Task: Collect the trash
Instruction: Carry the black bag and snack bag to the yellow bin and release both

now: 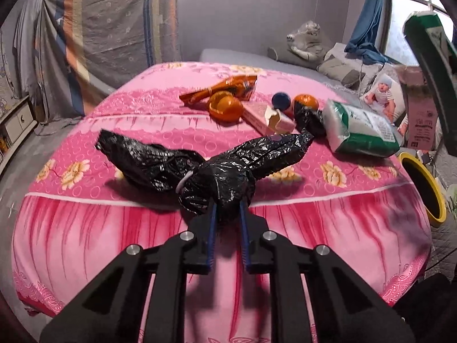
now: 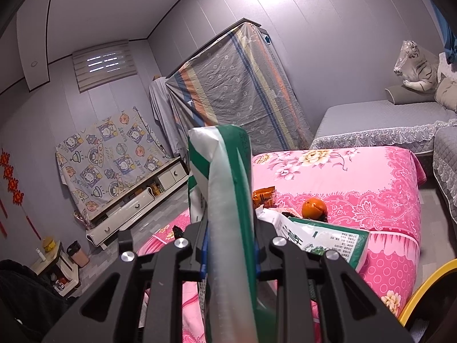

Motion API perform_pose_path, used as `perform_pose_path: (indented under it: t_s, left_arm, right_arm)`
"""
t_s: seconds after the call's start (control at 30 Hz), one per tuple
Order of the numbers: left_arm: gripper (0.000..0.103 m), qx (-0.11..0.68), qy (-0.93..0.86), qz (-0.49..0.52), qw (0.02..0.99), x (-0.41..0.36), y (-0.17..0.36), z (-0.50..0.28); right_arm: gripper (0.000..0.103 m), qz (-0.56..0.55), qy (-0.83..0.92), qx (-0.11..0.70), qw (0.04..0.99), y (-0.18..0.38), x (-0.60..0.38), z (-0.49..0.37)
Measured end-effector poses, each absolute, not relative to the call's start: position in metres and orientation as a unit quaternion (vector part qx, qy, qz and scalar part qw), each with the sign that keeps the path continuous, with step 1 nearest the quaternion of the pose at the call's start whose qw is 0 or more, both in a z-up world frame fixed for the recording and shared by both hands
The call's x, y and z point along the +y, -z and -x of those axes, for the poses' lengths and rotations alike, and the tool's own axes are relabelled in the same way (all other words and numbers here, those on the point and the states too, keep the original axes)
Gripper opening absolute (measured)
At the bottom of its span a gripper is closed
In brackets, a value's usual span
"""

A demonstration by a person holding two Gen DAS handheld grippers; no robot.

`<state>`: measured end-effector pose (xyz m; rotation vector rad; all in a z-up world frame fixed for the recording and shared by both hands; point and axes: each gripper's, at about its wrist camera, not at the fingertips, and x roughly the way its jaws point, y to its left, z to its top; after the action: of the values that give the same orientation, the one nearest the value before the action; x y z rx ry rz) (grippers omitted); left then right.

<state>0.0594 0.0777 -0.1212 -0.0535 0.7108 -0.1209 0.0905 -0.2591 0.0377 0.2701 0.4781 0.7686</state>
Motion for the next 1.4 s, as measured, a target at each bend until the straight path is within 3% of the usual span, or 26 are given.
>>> perform_pose_path:
  t_s: [0.37,0.63,1.0,1.4]
  left_arm:
    - [0.008,0.214,-0.003,0.063,0.975,0.103,0.056,-0.029]
    - [0.007,0.180,0.070,0.058,0.980,0.068,0.026,-0.048]
    - [0.007,0.171,0.320,-0.014,0.932,-0.109,-0.018,-0.109]
    - [0.007,0.267,0.450,-0.018,0.852,-0.286,0.021,-0.166]
  right_arm:
    - [0.021,-0.145,-0.357,0.208,0.899,-0.048,-0.277,-0.080]
    - [0.021,-0.151,-0.304,0.187,0.922,-0.058,-0.307,-0.068]
    - [0.021,-0.157,-0.126,0.145,0.969,-0.057,-0.397,-0.021]
    - [0.021,-0.147,0.093,0.173,0.969,-0.004,-0.470,0.004]
